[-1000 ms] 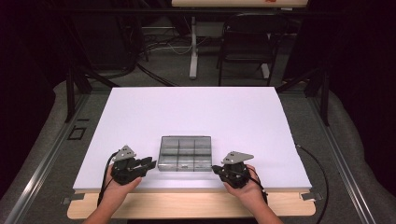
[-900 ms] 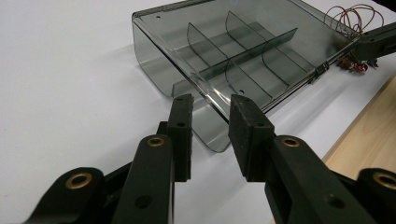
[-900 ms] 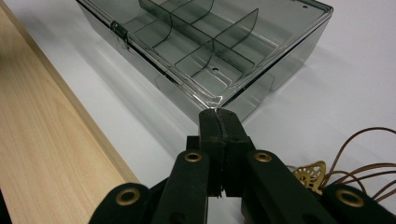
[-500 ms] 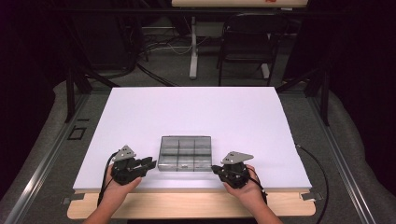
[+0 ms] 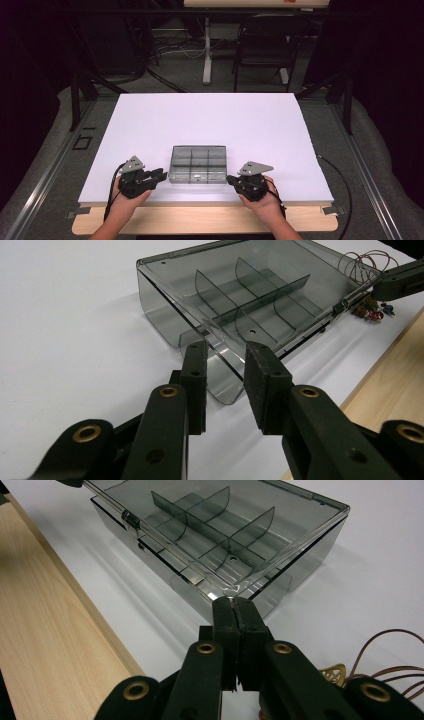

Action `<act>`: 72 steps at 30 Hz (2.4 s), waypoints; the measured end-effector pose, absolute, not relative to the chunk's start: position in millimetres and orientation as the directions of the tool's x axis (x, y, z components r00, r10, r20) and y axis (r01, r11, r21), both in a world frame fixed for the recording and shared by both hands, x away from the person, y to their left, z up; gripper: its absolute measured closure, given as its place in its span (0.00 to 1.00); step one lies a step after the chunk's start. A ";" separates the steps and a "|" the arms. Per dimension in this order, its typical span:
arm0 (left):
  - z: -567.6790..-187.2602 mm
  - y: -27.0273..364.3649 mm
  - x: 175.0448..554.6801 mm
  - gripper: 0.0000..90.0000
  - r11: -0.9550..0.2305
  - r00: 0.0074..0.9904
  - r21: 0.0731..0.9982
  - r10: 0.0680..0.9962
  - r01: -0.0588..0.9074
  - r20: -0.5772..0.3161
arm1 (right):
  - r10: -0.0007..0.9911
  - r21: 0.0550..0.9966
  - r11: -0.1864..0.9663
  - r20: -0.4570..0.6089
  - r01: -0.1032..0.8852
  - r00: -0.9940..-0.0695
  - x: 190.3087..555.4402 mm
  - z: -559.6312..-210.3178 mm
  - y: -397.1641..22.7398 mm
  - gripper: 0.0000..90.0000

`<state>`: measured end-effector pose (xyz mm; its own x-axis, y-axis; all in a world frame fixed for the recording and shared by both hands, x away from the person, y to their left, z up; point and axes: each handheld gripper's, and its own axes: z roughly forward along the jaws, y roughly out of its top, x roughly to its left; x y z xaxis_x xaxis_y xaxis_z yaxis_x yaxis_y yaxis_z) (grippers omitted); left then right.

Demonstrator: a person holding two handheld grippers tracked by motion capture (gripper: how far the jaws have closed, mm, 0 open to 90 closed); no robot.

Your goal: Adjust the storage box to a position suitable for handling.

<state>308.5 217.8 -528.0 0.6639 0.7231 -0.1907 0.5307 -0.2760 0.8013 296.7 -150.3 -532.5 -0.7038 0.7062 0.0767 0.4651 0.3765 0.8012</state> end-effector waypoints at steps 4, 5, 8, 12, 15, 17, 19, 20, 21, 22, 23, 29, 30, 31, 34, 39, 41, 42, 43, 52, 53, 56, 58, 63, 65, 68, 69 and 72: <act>-527.3 219.3 307.1 0.79 -0.276 0.665 0.803 0.723 0.528 -0.188 | 0.707 0.805 0.373 0.074 0.461 -0.703 296.6 -531.8 -150.6 0.99; -527.4 219.5 305.7 0.79 -0.271 0.662 0.802 0.724 0.533 -0.195 | 0.709 0.808 0.368 0.076 0.460 -0.701 296.5 -531.7 -150.4 0.99; -527.8 220.2 303.6 0.79 -0.274 0.662 0.800 0.724 0.534 -0.194 | 0.709 0.811 0.365 0.076 0.458 -0.701 296.6 -530.9 -150.0 0.99; -529.0 219.1 303.1 0.80 -0.286 0.672 0.797 0.715 0.532 -0.191 | 0.710 0.814 0.363 0.073 0.453 -0.701 297.0 -530.1 -149.8 0.99; -529.8 217.4 303.3 0.82 -0.299 0.679 0.794 0.711 0.530 -0.185 | 0.712 0.818 0.356 0.075 0.451 -0.698 297.0 -529.3 -149.6 0.98; -531.2 216.1 303.6 0.82 -0.298 0.674 0.793 0.715 0.531 -0.183 | 0.712 0.819 0.356 0.076 0.451 -0.699 297.2 -529.0 -149.7 0.98; -531.4 216.2 304.1 0.83 -0.298 0.675 0.789 0.712 0.538 -0.191 | 0.712 0.822 0.352 0.077 0.449 -0.698 297.5 -529.2 -149.5 0.98; -531.6 216.1 304.5 0.83 -0.305 0.680 0.790 0.710 0.532 -0.184 | 0.712 0.821 0.352 0.078 0.450 -0.698 297.3 -528.9 -149.5 0.98; -531.4 215.8 304.4 0.83 -0.310 0.680 0.789 0.711 0.531 -0.178 | 0.712 0.819 0.357 0.073 0.449 -0.698 297.3 -528.2 -149.8 0.98; -531.4 215.0 304.1 0.83 -0.308 0.680 0.788 0.710 0.533 -0.183 | 0.712 0.821 0.354 0.074 0.448 -0.698 297.3 -528.1 -149.8 0.98; -531.5 214.0 304.1 0.83 -0.307 0.681 0.791 0.709 0.529 -0.180 | 0.711 0.822 0.354 0.073 0.446 -0.699 297.5 -528.0 -150.2 0.98; -531.1 209.8 303.6 0.83 -0.319 0.688 0.794 0.707 0.518 -0.164 | 0.711 0.820 0.355 0.075 0.449 -0.699 297.7 -528.3 -149.6 0.98; -530.8 209.2 303.7 0.84 -0.320 0.689 0.795 0.706 0.516 -0.163 | 0.711 0.820 0.354 0.076 0.449 -0.699 297.7 -528.7 -149.4 0.98; -530.8 209.2 303.7 0.84 -0.320 0.689 0.795 0.706 0.516 -0.163 | 0.711 0.820 0.354 0.076 0.449 -0.699 297.7 -528.7 -149.4 0.98; -530.3 207.6 303.5 0.84 -0.323 0.692 0.796 0.705 0.512 -0.159 | 0.713 0.819 0.356 0.074 0.451 -0.698 298.1 -528.6 -149.9 0.97; -529.4 204.6 303.4 0.83 -0.325 0.693 0.799 0.705 0.506 -0.152 | 0.716 0.823 0.349 0.074 0.448 -0.694 298.5 -528.5 -150.3 0.94; -528.9 204.0 303.5 0.83 -0.326 0.695 0.801 0.704 0.503 -0.150 | 0.719 0.824 0.346 0.074 0.448 -0.692 298.5 -528.5 -150.5 0.93; -528.7 204.0 303.7 0.83 -0.324 0.694 0.802 0.704 0.503 -0.151 | 0.720 0.824 0.346 0.073 0.448 -0.690 298.6 -528.4 -150.7 0.93; -528.6 203.9 303.7 0.83 -0.322 0.692 0.801 0.705 0.504 -0.152 | 0.722 0.826 0.341 0.075 0.449 -0.687 298.7 -528.4 -150.8 0.92; -525.6 203.4 304.4 0.82 -0.309 0.685 0.805 0.712 0.506 -0.157 | 0.737 0.832 0.334 0.063 0.443 -0.673 300.7 -527.0 -151.8 0.88; -525.1 203.5 304.4 0.82 -0.310 0.685 0.805 0.712 0.506 -0.156 | 0.737 0.833 0.333 0.062 0.442 -0.673 300.9 -526.8 -151.8 0.88; -523.6 202.5 304.1 0.82 -0.312 0.688 0.809 0.710 0.499 -0.150 | 0.738 0.835 0.332 0.060 0.439 -0.672 301.0 -526.6 -150.5 0.88; -523.1 202.6 304.4 0.82 -0.314 0.689 0.810 0.709 0.496 -0.148 | 0.739 0.836 0.331 0.059 0.438 -0.672 300.9 -526.5 -150.0 0.87; -521.4 203.0 304.9 0.81 -0.307 0.686 0.818 0.714 0.487 -0.140 | 0.739 0.847 0.324 0.051 0.422 -0.671 300.4 -524.5 -148.4 0.87; -520.2 202.7 304.4 0.81 -0.313 0.681 0.819 0.721 0.481 -0.125 | 0.740 0.851 0.325 0.043 0.413 -0.671 300.4 -523.5 -147.9 0.87; -518.8 203.0 304.8 0.81 -0.312 0.681 0.821 0.722 0.477 -0.121 | 0.742 0.855 0.327 0.031 0.403 -0.670 299.8 -522.0 -146.7 0.87; -518.5 203.0 305.1 0.81 -0.309 0.681 0.824 0.722 0.475 -0.123 | 0.742 0.858 0.324 0.030 0.398 -0.669 299.5 -521.6 -146.1 0.87; -517.3 202.3 305.3 0.81 -0.303 0.679 0.829 0.724 0.470 -0.119 | 0.745 0.861 0.322 0.026 0.393 -0.667 299.5 -520.4 -145.9 0.87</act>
